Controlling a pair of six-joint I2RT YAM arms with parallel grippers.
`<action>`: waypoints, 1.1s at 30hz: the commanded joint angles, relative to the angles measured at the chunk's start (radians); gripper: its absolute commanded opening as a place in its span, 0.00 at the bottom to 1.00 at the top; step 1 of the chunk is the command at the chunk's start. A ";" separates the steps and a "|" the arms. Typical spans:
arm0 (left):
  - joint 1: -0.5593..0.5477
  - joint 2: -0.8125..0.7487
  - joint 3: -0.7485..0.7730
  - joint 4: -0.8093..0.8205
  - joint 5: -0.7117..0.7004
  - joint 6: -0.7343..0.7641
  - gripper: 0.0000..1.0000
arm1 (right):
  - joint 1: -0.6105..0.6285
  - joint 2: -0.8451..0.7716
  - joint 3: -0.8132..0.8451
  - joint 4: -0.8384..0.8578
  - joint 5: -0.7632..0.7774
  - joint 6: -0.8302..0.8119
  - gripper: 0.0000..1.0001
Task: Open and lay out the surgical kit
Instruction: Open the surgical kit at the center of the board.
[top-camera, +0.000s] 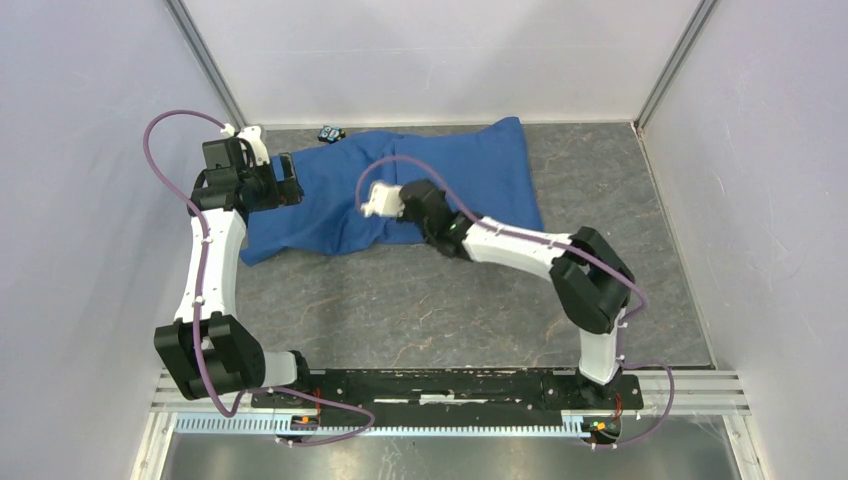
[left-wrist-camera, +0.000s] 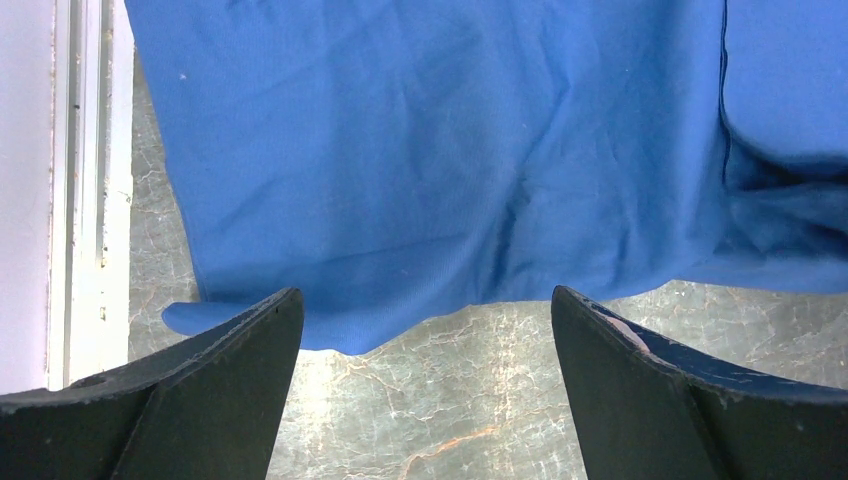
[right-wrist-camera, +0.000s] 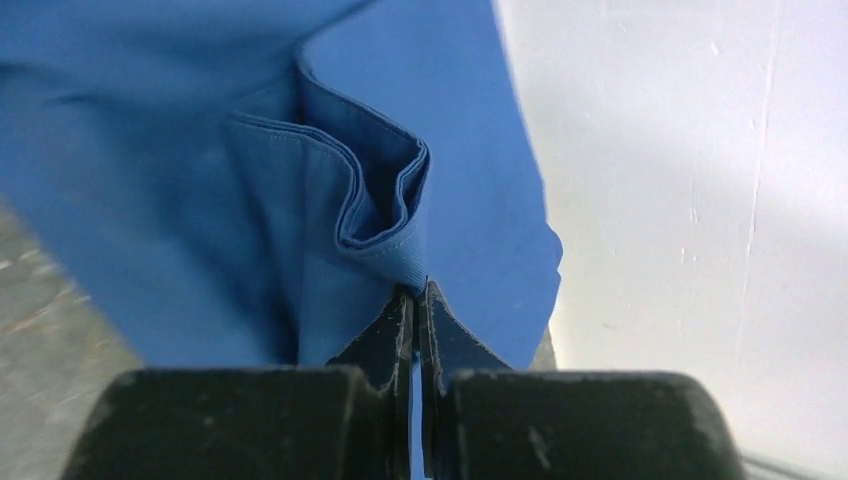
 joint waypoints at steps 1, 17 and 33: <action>0.005 0.001 0.021 0.018 0.014 0.027 1.00 | -0.156 -0.112 0.120 -0.085 -0.172 0.224 0.00; 0.004 0.034 0.052 0.042 0.112 -0.036 1.00 | -1.213 -0.743 -0.554 0.069 -0.533 0.604 0.05; 0.005 0.127 0.065 0.042 0.066 0.043 1.00 | -1.303 -0.687 -0.555 0.046 -0.758 0.426 0.98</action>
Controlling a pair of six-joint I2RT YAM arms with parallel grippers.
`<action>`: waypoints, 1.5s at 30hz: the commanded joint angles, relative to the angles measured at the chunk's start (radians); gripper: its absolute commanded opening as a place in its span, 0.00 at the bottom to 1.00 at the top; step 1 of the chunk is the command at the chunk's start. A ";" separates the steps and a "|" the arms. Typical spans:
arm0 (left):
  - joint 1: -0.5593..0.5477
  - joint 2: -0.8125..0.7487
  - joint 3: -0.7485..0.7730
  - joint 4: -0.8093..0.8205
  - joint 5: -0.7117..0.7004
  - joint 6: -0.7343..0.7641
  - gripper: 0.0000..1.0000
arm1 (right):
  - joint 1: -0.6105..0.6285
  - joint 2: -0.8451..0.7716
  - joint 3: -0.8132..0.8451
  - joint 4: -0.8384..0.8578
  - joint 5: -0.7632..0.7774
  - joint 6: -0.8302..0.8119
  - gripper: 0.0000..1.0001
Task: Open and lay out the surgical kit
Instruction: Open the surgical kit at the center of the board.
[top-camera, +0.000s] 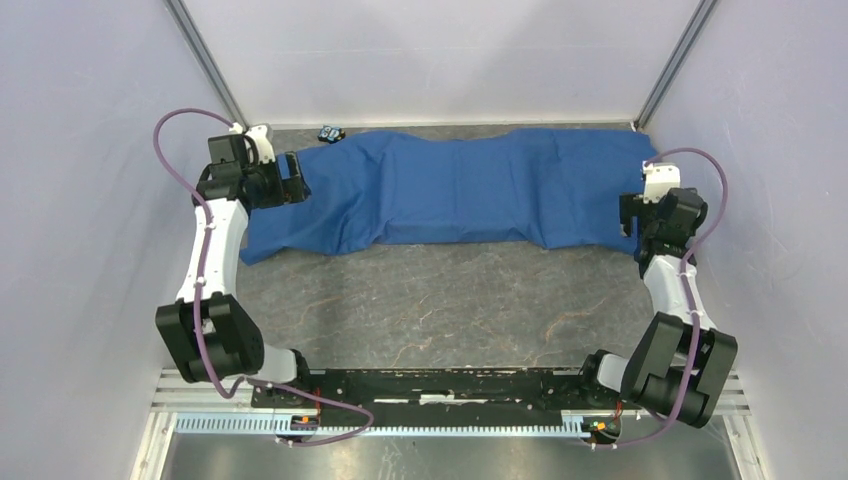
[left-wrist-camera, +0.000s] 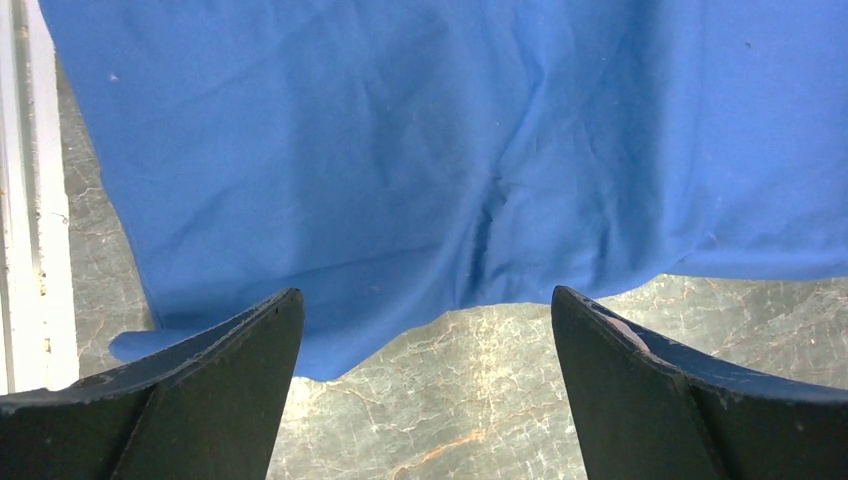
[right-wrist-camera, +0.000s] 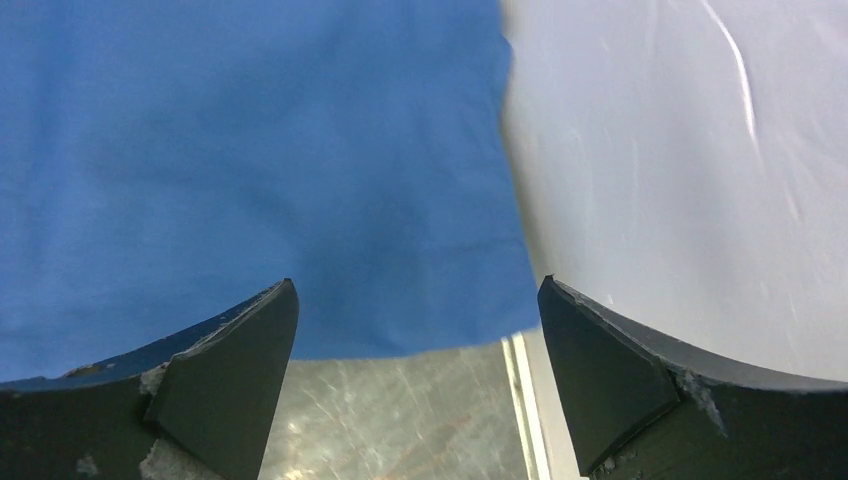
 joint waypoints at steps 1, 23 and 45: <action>0.005 0.083 0.062 0.024 0.005 0.041 1.00 | 0.037 0.019 0.127 -0.013 -0.281 -0.040 0.98; 0.006 0.791 0.471 -0.273 -0.451 0.457 0.96 | 0.286 0.538 0.202 -0.081 0.172 -0.443 0.98; 0.017 0.837 0.596 -0.118 -0.701 0.581 0.97 | 0.211 0.376 0.260 -0.325 -0.036 -0.441 0.97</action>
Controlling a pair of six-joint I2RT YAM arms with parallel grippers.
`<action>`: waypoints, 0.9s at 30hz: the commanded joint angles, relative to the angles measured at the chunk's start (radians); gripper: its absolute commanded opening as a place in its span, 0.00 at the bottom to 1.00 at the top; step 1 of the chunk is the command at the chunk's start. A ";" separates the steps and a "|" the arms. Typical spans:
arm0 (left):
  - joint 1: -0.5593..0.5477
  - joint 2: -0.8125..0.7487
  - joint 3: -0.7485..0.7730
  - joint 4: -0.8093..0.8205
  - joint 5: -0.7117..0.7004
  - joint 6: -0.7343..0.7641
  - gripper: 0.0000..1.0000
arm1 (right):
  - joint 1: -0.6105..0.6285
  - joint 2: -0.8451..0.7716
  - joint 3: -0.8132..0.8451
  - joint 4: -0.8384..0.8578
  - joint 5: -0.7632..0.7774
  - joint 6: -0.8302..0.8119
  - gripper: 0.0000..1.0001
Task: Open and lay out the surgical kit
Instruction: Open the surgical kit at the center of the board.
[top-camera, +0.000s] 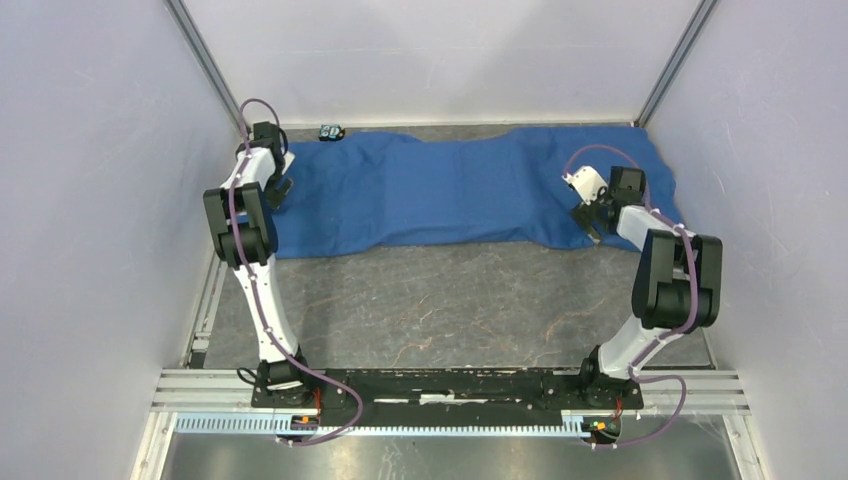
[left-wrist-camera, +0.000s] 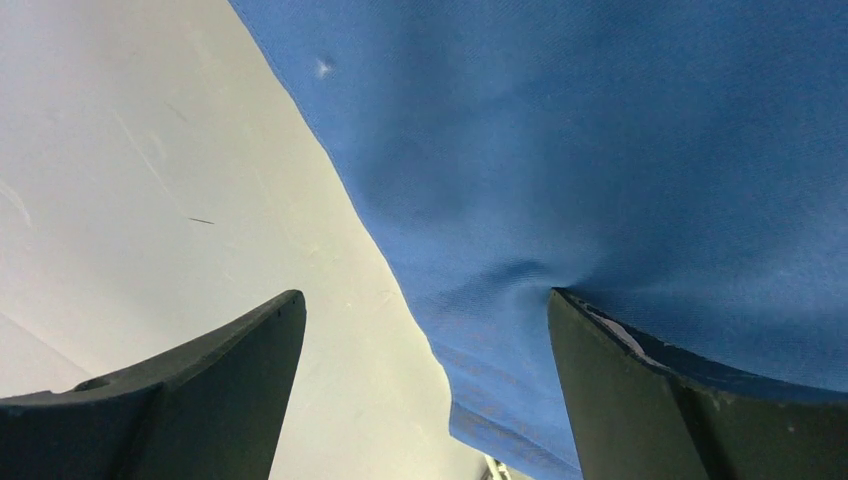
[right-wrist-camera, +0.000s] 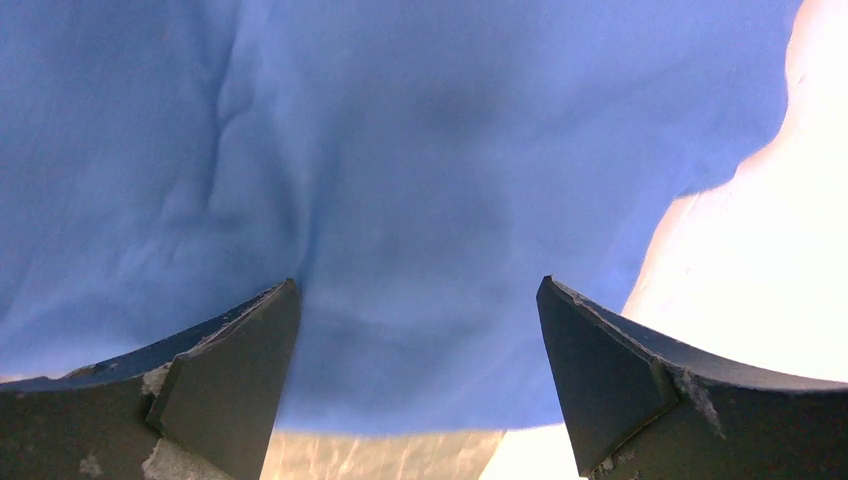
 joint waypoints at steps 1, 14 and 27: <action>0.020 -0.124 -0.023 -0.019 0.131 -0.078 0.98 | -0.012 -0.159 -0.026 -0.148 -0.090 0.063 0.97; -0.028 -0.320 0.101 -0.037 0.467 -0.353 1.00 | 0.013 -0.118 0.322 -0.048 -0.109 0.245 0.95; -0.068 -0.222 0.183 -0.057 0.737 -0.661 0.94 | 0.027 0.380 1.004 -0.201 0.079 0.489 0.70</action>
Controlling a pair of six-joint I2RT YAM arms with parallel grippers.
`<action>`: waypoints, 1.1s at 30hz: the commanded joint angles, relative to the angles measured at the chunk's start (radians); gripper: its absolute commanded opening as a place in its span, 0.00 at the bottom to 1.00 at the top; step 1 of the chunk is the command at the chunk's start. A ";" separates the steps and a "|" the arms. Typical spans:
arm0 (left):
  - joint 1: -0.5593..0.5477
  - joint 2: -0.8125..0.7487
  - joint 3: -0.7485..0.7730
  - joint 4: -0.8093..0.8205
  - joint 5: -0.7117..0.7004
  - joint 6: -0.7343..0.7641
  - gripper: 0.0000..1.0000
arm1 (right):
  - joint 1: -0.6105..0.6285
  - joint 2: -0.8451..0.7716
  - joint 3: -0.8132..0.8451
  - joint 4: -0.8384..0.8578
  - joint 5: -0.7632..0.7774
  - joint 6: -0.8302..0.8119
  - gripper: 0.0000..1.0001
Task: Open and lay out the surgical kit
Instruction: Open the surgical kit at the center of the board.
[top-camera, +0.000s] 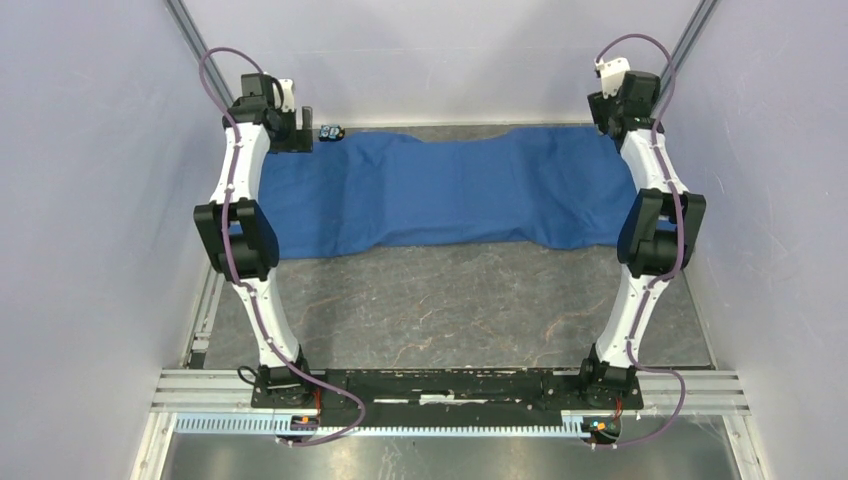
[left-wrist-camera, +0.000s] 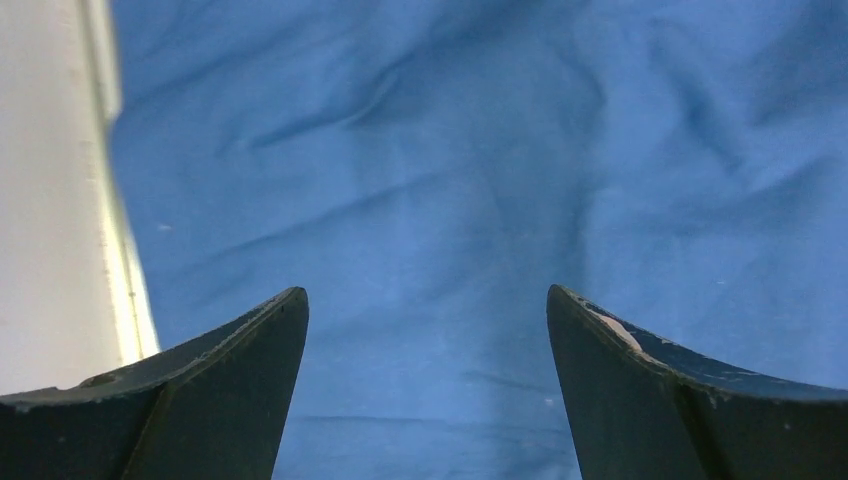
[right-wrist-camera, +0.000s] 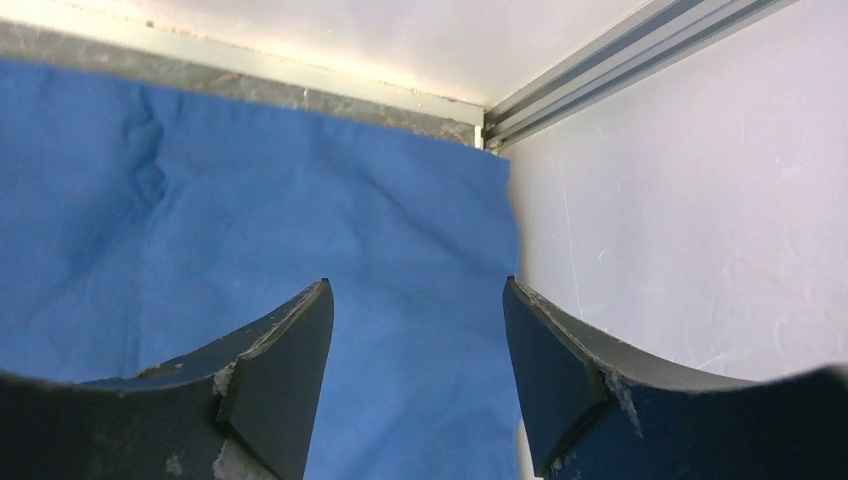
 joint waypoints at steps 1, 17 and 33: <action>0.007 0.000 -0.003 0.014 0.164 -0.174 0.94 | 0.006 -0.020 0.070 -0.034 0.063 0.114 0.70; -0.005 -0.044 -0.050 0.030 0.216 -0.136 0.95 | 0.052 -0.353 -0.433 0.143 0.060 0.070 0.75; -0.005 -0.158 -0.208 0.152 0.233 -0.177 0.97 | 0.344 -0.137 -0.511 0.572 0.164 0.029 0.98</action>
